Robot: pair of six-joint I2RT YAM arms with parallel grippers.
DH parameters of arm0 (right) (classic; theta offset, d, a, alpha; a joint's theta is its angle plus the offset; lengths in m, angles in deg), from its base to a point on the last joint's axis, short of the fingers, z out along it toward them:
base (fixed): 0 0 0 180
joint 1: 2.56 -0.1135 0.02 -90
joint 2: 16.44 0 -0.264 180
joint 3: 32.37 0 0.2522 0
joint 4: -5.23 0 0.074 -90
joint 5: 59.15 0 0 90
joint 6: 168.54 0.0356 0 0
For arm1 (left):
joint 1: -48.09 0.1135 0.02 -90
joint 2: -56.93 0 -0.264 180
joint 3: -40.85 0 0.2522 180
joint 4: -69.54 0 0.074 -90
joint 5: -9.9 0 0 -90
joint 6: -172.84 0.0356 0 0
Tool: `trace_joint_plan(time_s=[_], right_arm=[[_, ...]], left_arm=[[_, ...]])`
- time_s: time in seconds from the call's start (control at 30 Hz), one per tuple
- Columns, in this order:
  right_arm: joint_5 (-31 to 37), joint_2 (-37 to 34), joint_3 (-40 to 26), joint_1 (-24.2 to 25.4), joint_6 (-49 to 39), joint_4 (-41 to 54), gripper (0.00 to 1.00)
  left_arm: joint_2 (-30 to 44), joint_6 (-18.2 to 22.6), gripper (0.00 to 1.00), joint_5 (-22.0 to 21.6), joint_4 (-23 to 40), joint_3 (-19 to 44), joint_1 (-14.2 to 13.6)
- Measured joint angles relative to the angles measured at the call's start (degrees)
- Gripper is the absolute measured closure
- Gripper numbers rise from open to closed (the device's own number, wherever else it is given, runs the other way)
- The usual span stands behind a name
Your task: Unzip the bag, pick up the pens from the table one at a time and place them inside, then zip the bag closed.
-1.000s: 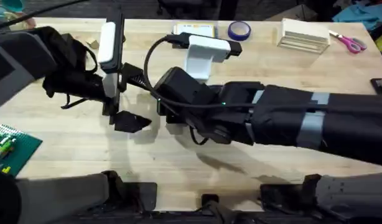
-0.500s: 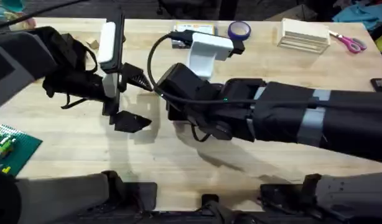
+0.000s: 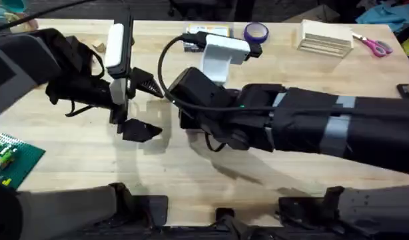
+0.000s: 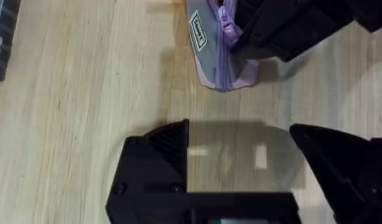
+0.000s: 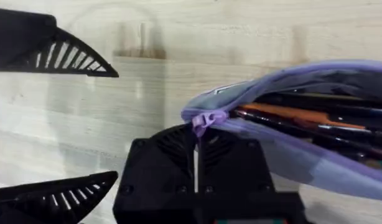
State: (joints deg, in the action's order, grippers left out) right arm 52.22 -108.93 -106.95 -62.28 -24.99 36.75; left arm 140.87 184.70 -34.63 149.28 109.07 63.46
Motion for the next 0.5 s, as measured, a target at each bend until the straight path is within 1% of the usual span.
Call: trace_joint_plan(time_s=[0.3,0.5], right_arm=[[0.02,6.49,0.0,0.02,-2.81,0.44,0.969],[0.0,6.87,0.0,0.13,-3.03,0.66,0.969]], left_arm=[[0.0,0.01,0.008,0.0,0.0,0.0,0.0],[0.0,0.0,0.007,0.09,0.06,0.0,0.0]])
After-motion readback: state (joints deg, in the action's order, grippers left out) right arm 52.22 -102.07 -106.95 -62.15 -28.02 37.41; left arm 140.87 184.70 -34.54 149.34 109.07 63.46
